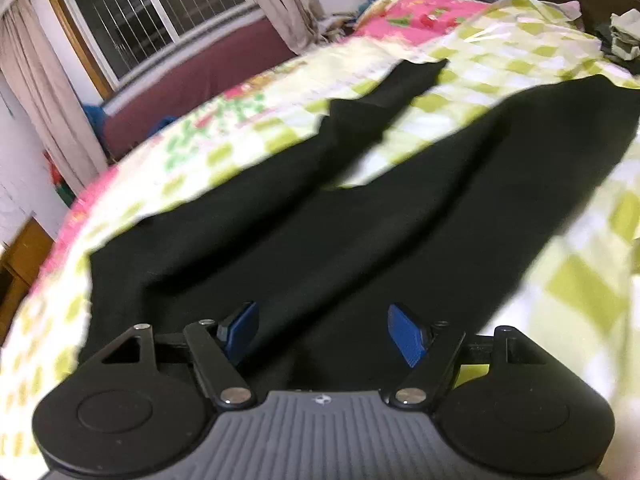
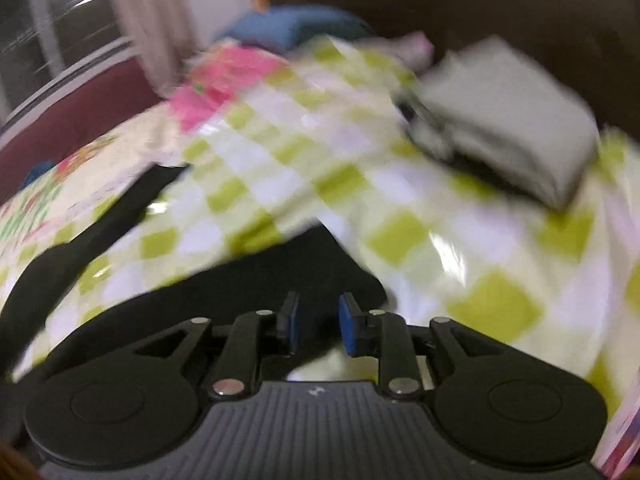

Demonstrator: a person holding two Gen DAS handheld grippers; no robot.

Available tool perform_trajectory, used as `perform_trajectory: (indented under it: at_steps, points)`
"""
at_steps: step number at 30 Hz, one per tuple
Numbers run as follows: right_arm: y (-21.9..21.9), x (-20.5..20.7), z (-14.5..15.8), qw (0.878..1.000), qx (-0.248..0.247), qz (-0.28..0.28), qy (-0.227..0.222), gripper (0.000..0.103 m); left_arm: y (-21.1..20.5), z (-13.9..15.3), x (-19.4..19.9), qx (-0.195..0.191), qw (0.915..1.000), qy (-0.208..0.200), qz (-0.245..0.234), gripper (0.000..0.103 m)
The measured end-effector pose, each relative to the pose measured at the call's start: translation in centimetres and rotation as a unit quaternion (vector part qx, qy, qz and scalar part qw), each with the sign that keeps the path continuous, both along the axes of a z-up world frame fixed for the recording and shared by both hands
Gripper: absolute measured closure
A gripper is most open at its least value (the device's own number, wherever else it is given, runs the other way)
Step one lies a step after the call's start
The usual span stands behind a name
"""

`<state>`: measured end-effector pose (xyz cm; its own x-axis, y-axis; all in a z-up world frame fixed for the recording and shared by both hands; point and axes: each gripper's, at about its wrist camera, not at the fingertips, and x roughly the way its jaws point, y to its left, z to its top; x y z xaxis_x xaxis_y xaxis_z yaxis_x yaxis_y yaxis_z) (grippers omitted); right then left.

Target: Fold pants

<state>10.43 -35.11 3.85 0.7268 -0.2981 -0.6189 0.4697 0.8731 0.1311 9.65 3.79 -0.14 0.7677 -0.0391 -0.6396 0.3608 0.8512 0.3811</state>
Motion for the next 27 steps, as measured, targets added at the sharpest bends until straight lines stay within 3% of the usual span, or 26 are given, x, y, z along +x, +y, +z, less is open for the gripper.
perform_trajectory:
  at_steps: [4, 7, 9, 11, 16, 21, 23, 27]
  points:
    - [6.0, 5.8, 1.0, 0.986, -0.034, 0.163, 0.004, 0.072, 3.7, 1.2, 3.3, 0.022, 0.9990, -0.029, 0.027, 0.013]
    - [11.8, 12.5, 0.5, 0.960, -0.048, 0.276, 0.019, 0.071, 7.2, 1.7, 7.8, 0.025, 0.9974, -0.032, 0.059, 0.013]
    - [15.9, 17.1, 0.0, 0.943, -0.057, 0.326, 0.036, 0.071, 9.3, 1.7, 10.6, 0.031, 0.9952, -0.030, 0.088, 0.013]
    - [19.1, 21.1, -0.5, 0.934, -0.043, 0.352, 0.047, 0.071, 11.3, 1.8, 12.6, 0.034, 0.9925, -0.024, 0.115, 0.013]
    - [22.5, 27.1, -2.8, 0.933, -0.041, 0.337, 0.120, 0.070, 14.2, 1.5, 15.0, 0.033, 0.9869, 0.020, 0.157, 0.013]
    - [20.9, 30.3, -4.0, 0.941, -0.104, 0.256, 0.197, 0.070, 14.4, 1.6, 16.2, 0.045, 0.9864, 0.039, 0.153, 0.013]
    - [20.1, 30.8, -3.2, 0.946, -0.105, 0.228, 0.206, 0.070, 14.9, 2.2, 16.7, 0.041, 0.9868, 0.040, 0.152, 0.013]
    - [23.3, 31.0, -0.2, 0.942, -0.106, 0.269, 0.172, 0.069, 17.2, 3.2, 18.5, 0.019, 0.9908, 0.034, 0.130, 0.013]
